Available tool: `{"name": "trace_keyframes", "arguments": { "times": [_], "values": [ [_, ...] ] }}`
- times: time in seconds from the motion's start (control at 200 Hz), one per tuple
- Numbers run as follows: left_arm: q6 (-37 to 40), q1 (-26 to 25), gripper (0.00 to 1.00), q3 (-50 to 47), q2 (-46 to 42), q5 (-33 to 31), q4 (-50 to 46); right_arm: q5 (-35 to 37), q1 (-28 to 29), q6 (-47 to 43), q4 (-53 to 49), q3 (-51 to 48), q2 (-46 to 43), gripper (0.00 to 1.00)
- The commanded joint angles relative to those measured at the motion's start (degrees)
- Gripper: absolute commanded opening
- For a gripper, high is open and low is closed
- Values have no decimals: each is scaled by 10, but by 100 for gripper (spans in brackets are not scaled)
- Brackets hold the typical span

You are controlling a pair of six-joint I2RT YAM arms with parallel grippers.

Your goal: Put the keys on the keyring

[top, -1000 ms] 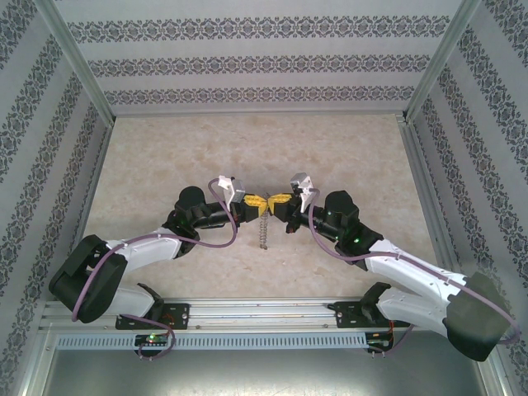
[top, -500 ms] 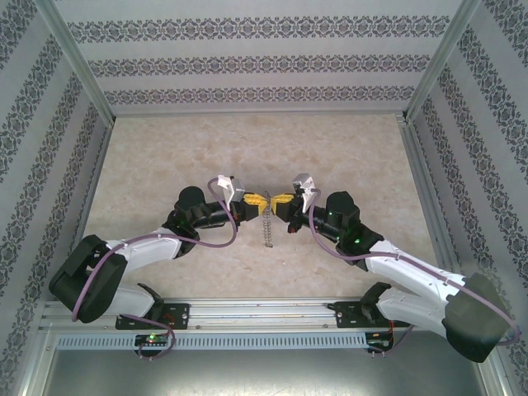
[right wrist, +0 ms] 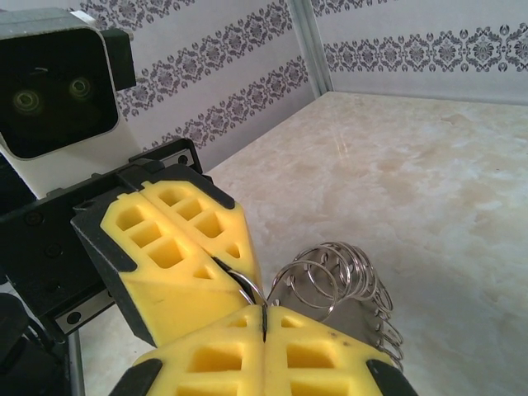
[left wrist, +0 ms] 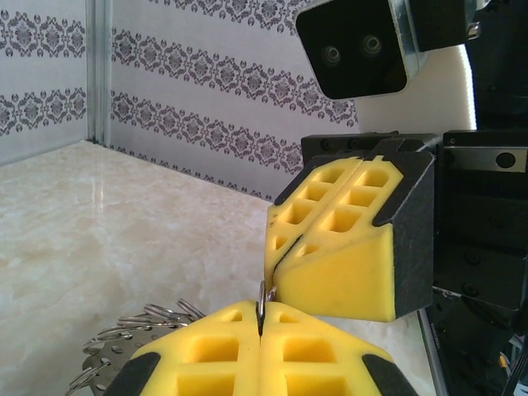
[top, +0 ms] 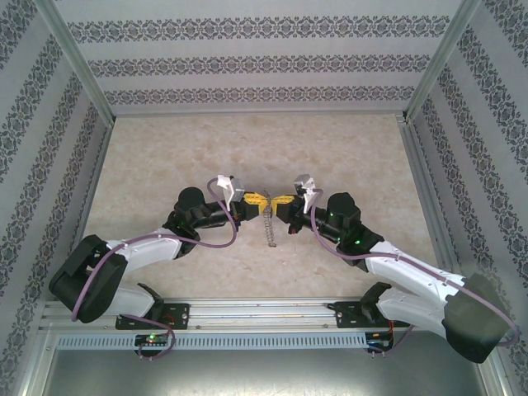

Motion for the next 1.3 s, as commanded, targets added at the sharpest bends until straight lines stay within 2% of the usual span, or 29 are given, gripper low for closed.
{"name": "trace_keyframes", "arguments": {
  "times": [0.0, 0.06, 0.105, 0.13, 0.245, 0.405, 0.565, 0.899, 1.129, 1.294],
  "values": [
    [-10, -10, 0, -2, -11, -8, 77, -21, -8, 17, 14, -12, -1, 0],
    [-10, -9, 0, -1, -10, -10, 78, -28, -12, 25, 14, -14, -2, 0],
    [-10, -10, 0, -1, -9, -11, 79, -27, -18, 35, 15, -20, -6, 24],
    [-11, -9, 0, -1, -8, -10, 79, -26, -24, 41, 17, -24, -10, 31],
    [-13, -9, 0, 0, -5, -8, 82, -26, -59, 71, 33, -51, -41, 43],
    [-16, -10, 0, 1, 4, -5, 90, -36, -83, 90, 26, -65, -79, 45],
    [-26, -10, 0, 4, 24, 5, 112, -51, -84, 96, 32, -57, -83, 45],
    [-75, -9, 0, 21, 65, 22, 169, -126, -84, 109, 89, -29, -43, 46],
    [-113, -8, 0, 23, 83, 18, 215, -138, -84, 130, 164, -32, 8, 47],
    [-124, -8, 0, 24, 77, 16, 224, -134, -85, 137, 195, -38, 34, 44]
  ]
}}
